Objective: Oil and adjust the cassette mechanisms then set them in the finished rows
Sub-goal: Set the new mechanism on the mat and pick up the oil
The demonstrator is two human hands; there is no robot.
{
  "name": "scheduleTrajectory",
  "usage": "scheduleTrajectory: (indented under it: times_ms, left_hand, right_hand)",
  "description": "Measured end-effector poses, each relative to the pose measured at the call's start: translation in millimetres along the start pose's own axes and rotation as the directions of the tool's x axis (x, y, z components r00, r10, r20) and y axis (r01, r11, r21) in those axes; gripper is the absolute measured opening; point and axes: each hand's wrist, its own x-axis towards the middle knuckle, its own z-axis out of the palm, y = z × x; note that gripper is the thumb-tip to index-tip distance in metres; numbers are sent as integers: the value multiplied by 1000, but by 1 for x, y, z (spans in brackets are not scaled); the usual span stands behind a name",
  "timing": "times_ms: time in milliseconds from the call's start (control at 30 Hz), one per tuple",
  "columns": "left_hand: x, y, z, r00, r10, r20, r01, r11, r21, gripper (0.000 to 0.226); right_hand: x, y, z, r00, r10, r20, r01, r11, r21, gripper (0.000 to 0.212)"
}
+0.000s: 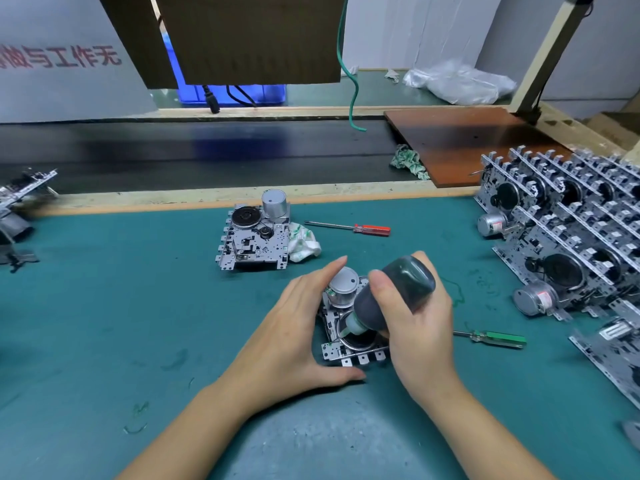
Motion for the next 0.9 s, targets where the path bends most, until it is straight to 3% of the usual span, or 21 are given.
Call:
scheduleTrajectory:
  times_ms: [333,533,667,800,900]
  left_hand:
    - [0,1,-1,1000,-5,9,5,1000,1,113]
    - [-1,1,-2,998,-40,38,40,999,0,113]
    - [0,1,-3,997,-55,56,55,998,12,111]
    - [2,1,-5,996,-70,52,71,997,-4,106]
    - [2,1,-6,992,-96,81,101,994,-50,107]
  right_hand:
    - [-1,-4,-2,999,-28,-35,29,999,13,40]
    - [3,-12,-9,997,69,-24,-60,964,261,15]
    - [11,-16,-20,964,262,-53,-214,875,435,11]
    - [18,-19,-29,923,379,-71,-283,791,542,36]
    - [26,-21,-36,917,394,-69,-282,760,586,39]
